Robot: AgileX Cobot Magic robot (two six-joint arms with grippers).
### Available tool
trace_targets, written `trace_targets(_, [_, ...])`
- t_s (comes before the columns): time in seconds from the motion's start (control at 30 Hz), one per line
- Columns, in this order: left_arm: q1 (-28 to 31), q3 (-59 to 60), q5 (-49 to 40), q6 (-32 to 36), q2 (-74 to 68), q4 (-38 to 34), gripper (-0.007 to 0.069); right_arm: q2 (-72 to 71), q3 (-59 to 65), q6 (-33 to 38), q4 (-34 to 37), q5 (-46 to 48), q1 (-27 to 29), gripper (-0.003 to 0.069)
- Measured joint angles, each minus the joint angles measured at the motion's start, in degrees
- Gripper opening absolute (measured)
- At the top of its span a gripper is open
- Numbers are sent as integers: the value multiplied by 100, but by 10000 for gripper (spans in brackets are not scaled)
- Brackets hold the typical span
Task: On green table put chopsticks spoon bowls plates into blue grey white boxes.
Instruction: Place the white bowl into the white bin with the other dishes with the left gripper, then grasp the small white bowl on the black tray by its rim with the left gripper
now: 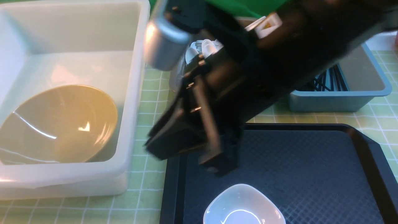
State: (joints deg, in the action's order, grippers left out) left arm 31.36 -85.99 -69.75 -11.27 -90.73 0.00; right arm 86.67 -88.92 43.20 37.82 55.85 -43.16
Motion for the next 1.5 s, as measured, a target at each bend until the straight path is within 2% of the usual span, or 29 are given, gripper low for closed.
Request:
trace_targets(0.03, [-77, -76, 0, 117, 116, -110, 574, -88, 0, -98, -113, 24, 23, 141])
trace_targets(0.1, [-627, -211, -17, 669, 618, -743, 578, -504, 0, -493, -672, 78, 144, 144])
trace_targets(0.23, [-2135, -6, -55, 1468, 1211, -1624, 578, -1167, 203, -931, -1288, 285, 323, 147])
trace_targets(0.27, [-2318, 46, -70, 1543, 1246, -1690, 578, -1203, 228, -943, -1310, 299, 326, 148])
trace_targets(0.3, [-3144, 290, -97, 1844, 1333, -1893, 578, -1568, 506, -979, -1482, 331, 347, 150])
trace_targets(0.47, [-5038, 1223, 182, 2097, 1106, -1973, 578, -2361, 1438, -1034, -1686, 368, 358, 152])
trace_targets(0.57, [-5868, 1501, 494, 2202, 658, -1967, 578, -2788, 1836, -1072, -1706, 390, 358, 152])
trace_targets(0.67, [-6586, 1488, 687, 2579, -95, -1967, 578, -3260, 2136, -1227, -1753, 498, 358, 153])
trace_targets(0.83, [-7043, 1154, 800, 2979, -1249, -1973, 578, -3844, 2267, -1401, -1786, 587, 358, 159])
trace_targets(1.0, [-7068, 838, 796, 3376, -2091, -2135, 574, -4227, 2267, -1467, -1813, 605, 358, 162])
trace_targets(1.07, [-7068, 798, 772, 3651, -2310, -2348, 546, -4314, 2267, -1518, -1938, 611, 358, 164])
trace_targets(1.2, [-7068, 759, 542, 3900, -2481, -2661, 371, -4339, 2267, -1674, -2238, 619, 365, 168])
trace_targets(1.23, [-7068, 759, 431, 3910, -2517, -2703, 235, -4339, 2267, -1765, -2337, 619, 365, 171])
trace_targets(1.33, [-7068, 755, 403, 3892, -2510, -2717, 46, -4339, 2302, -1777, -2404, 566, 365, 173])
trace_targets(1.5, [-6893, 539, 176, 3873, -2283, -2762, 15, -4333, 2471, -1783, -2420, 37, 365, 173])
